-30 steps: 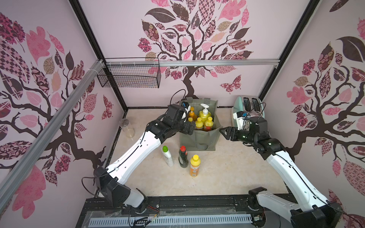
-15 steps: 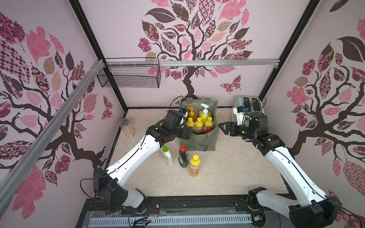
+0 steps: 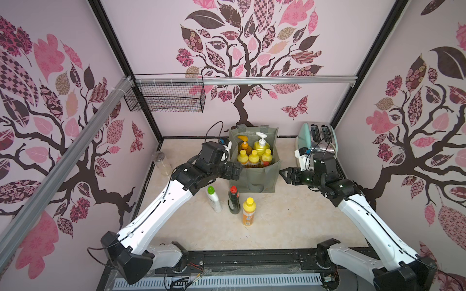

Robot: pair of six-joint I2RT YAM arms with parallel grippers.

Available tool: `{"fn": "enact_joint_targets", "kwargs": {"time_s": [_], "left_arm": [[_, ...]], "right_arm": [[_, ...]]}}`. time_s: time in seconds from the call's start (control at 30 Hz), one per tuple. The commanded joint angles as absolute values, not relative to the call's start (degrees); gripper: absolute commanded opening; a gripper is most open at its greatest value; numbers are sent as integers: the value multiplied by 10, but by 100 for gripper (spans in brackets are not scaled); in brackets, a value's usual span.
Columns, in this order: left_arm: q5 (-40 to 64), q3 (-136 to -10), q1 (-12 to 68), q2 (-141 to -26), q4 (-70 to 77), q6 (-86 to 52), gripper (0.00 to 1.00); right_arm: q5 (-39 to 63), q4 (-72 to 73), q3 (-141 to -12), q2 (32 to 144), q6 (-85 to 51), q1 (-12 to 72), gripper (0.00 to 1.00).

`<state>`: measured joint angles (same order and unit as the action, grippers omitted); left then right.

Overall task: Pack dish soap into the shopping bag
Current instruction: Adjust the shopping bag at the center of the board, then pick up the bottle of dish soap at the center of the board.

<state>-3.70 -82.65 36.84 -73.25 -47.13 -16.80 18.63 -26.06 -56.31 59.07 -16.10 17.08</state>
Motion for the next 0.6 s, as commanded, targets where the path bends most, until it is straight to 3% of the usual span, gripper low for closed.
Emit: {"fn": "enact_joint_targets", "kwargs": {"time_s": [0.0, 0.23, 0.4, 0.57], "left_arm": [[-127, -856, 368, -684, -548, -198, 98], [-202, -769, 368, -572, -601, -285, 87], [-211, -700, 368, -527, -613, -350, 82], [-197, -638, 368, -523, -572, -393, 79]], "right_arm": [[175, -285, -594, 570, -149, 172, 69], [173, -294, -597, 543, -152, 172, 72], [172, -300, -584, 524, -154, 172, 87], [175, -306, -574, 500, -156, 173, 88]]}}
